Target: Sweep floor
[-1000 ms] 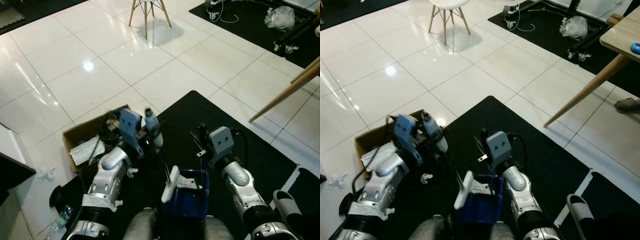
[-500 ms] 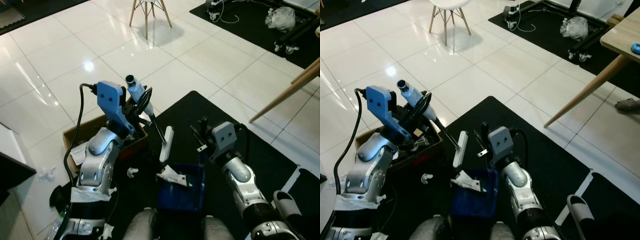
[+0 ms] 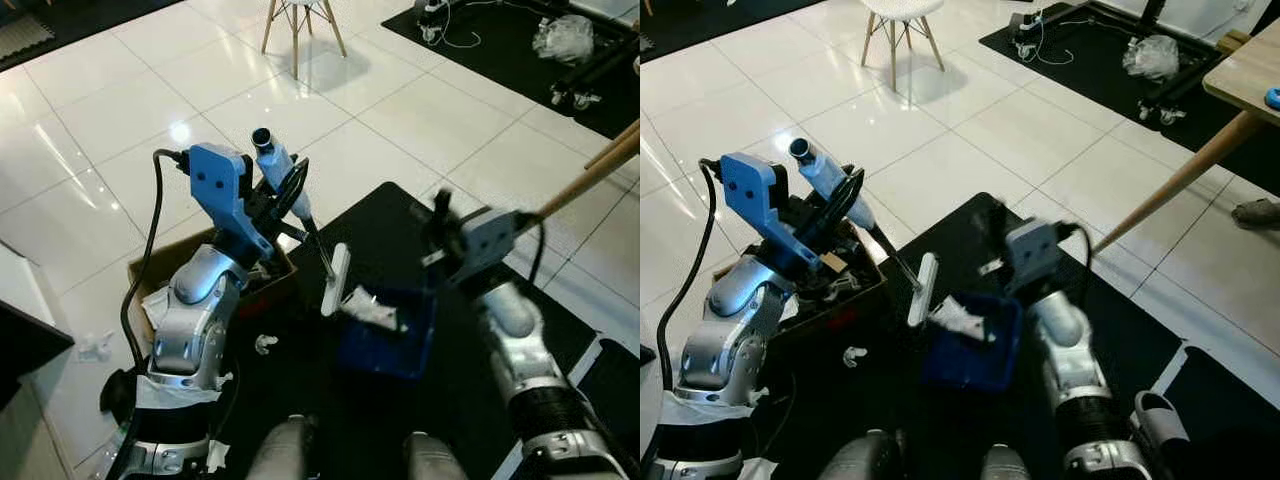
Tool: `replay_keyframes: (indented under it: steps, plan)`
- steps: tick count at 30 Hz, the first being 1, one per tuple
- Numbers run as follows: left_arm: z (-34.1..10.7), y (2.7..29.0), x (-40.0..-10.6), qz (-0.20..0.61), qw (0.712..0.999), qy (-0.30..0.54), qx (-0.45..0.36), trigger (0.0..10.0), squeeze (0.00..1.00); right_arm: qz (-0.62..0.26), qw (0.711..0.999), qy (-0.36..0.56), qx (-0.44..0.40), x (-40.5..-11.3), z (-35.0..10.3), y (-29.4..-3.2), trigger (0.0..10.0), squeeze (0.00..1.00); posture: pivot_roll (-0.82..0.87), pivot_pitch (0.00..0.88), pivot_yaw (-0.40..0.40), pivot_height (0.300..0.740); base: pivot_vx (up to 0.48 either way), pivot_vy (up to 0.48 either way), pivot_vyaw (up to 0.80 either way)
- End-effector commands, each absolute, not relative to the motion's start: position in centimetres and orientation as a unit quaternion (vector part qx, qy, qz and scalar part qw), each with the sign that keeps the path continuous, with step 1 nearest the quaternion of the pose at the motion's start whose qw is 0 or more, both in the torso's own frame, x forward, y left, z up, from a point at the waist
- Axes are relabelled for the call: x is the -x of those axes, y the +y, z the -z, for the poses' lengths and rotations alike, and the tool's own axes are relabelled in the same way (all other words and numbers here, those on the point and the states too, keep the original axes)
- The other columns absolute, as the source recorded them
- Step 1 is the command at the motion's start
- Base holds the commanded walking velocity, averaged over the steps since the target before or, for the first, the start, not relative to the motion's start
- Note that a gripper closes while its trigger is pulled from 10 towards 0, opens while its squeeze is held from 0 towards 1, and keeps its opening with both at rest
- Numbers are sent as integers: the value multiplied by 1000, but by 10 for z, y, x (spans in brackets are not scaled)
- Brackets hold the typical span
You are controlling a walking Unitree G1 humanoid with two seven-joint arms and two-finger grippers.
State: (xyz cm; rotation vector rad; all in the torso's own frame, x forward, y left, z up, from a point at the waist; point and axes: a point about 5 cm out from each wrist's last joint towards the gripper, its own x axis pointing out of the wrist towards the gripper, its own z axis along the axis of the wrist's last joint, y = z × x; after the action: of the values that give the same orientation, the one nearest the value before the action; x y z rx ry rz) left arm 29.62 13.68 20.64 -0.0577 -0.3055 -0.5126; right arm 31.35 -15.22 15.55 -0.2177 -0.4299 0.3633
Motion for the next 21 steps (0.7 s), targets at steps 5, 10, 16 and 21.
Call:
replay_keyframes:
  steps: [5, 10, 16, 21]
  plan:
    - [-246, 150, -306, 186, 955, -229, 26, 10000, 0, -170, 949, -246, 101, -312, -176, -154, 10000, 0, -50, 87, 42, 740, 0, 0, 0]
    - [-247, 156, -311, 144, 962, -232, -6, 10000, 0, -169, 945, -261, 101, -310, -188, -153, 10000, 0, -53, 87, 43, 740, 0, 0, 0]
    - [-241, 163, -314, 80, 970, -221, -61, 10000, 0, -160, 942, -275, 100, -305, -203, -156, 10000, 0, -55, 92, 43, 740, 0, 0, 0]
    - [-236, 182, -315, 0, 967, -215, -137, 10000, 0, -149, 943, -278, 106, -304, -209, -163, 10000, 0, -51, 98, 41, 740, 0, 0, 0]
